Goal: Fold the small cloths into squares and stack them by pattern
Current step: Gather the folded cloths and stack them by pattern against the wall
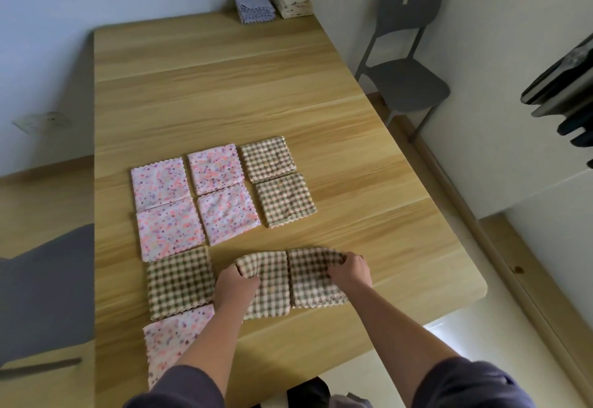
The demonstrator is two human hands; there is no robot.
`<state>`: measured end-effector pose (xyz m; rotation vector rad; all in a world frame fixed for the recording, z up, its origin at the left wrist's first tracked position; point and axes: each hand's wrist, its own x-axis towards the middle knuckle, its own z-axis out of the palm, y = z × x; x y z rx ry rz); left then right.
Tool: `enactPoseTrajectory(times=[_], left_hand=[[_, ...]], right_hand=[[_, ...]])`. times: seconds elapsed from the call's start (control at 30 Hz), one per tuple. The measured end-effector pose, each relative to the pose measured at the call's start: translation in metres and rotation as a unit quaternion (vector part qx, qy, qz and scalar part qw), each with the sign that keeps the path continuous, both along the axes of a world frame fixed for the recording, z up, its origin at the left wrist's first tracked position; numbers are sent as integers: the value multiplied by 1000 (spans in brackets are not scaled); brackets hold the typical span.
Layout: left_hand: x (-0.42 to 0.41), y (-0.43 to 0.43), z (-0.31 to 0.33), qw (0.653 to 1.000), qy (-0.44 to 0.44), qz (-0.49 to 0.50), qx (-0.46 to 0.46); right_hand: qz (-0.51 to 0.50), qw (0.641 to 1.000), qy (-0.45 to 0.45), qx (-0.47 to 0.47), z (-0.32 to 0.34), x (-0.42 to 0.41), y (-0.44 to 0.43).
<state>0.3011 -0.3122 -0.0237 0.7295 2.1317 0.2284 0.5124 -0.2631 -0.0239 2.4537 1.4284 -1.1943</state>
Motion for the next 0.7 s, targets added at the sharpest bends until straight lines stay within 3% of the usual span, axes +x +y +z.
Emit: enactPoseTrajectory(times=[0.2, 0.33, 0.5, 0.7], left_hand=[[-24, -5, 20, 972, -213, 78, 65], [-55, -10, 32, 952, -287, 59, 92], [-116, -20, 53, 903, -412, 81, 96], [-175, -38, 72, 859, -498, 96, 73]], right_hand=[[-137, 980, 124, 76, 14, -3, -17], [-213, 965, 125, 90, 21, -19, -38], [-356, 908, 146, 167, 35, -69, -81], [-425, 859, 181, 220, 49, -148, -123]])
